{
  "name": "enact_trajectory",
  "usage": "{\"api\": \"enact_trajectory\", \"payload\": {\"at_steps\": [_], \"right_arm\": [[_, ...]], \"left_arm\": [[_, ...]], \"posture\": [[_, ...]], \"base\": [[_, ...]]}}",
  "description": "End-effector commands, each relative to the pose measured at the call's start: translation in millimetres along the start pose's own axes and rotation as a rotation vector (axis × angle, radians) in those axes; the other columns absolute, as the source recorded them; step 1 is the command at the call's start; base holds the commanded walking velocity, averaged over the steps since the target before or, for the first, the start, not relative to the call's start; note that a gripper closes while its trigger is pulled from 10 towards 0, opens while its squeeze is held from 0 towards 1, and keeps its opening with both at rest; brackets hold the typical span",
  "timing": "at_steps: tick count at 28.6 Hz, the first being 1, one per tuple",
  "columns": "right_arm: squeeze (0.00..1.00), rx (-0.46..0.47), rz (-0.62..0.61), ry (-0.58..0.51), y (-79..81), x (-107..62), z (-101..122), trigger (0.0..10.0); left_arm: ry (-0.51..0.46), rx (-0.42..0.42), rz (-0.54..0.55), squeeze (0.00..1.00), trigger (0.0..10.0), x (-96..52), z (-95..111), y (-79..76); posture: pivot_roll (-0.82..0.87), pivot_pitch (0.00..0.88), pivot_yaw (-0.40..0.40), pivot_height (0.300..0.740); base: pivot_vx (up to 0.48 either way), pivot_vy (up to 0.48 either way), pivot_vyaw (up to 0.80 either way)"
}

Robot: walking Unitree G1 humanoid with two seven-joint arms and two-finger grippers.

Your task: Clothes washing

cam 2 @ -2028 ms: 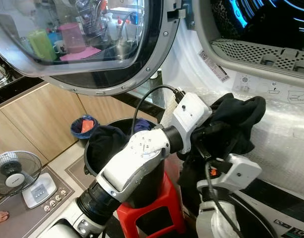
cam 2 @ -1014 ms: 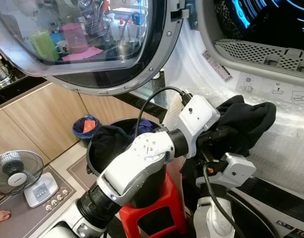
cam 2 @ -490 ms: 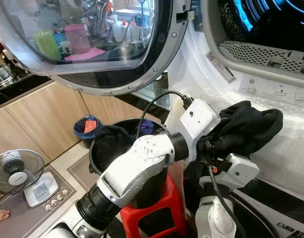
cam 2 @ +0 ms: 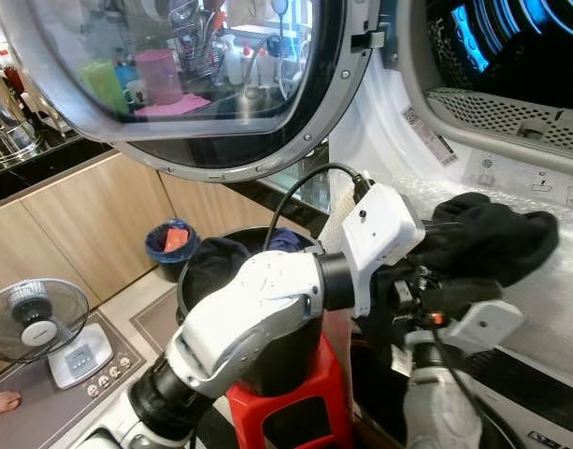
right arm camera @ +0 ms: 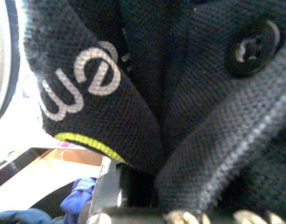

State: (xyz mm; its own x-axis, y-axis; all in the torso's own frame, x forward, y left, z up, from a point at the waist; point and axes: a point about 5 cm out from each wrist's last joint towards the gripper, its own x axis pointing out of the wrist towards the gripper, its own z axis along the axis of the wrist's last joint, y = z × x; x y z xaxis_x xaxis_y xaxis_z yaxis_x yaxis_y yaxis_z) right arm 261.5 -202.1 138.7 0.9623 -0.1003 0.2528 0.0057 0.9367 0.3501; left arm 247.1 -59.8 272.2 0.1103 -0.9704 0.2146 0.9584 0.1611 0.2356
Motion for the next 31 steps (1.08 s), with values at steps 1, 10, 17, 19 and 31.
{"api": "enact_trajectory", "payload": {"at_steps": [1,10,17,19,31], "right_arm": [[0.0,0.004,0.065,-0.011,2.8,4.3,4,0.0],[0.0,-0.009,0.198,0.021,-9.7,13.8,10,0.0],[0.0,-0.034,0.327,0.068,-18.2,16.8,17,0.0],[0.0,-0.042,0.339,0.072,-19.2,17.2,17,0.0],[0.0,-0.177,0.401,0.005,-47.8,50.6,72,0.0]], "left_arm": [[0.002,-0.002,0.002,1.0,10.0,-9.1,0,1.5],[0.029,0.035,0.094,1.0,10.0,-31.1,0,11.4],[0.036,0.066,0.194,1.0,10.0,-50.7,2,22.3],[0.037,0.073,0.201,1.0,10.0,-52.4,2,22.7],[0.161,0.14,0.126,1.0,10.0,-87.2,-9,9.7]], "posture": [[-0.01,0.0,0.072,0.74],[0.0,0.0,0.058,0.74],[0.0,0.0,0.058,0.74],[0.0,0.0,0.058,0.74],[0.0,0.004,0.051,0.74]], "base": [[0.0,0.0,0.0],[0.0,0.0,0.0],[0.0,0.0,0.0],[0.0,0.0,0.0],[0.0,0.0,0.0]]}}
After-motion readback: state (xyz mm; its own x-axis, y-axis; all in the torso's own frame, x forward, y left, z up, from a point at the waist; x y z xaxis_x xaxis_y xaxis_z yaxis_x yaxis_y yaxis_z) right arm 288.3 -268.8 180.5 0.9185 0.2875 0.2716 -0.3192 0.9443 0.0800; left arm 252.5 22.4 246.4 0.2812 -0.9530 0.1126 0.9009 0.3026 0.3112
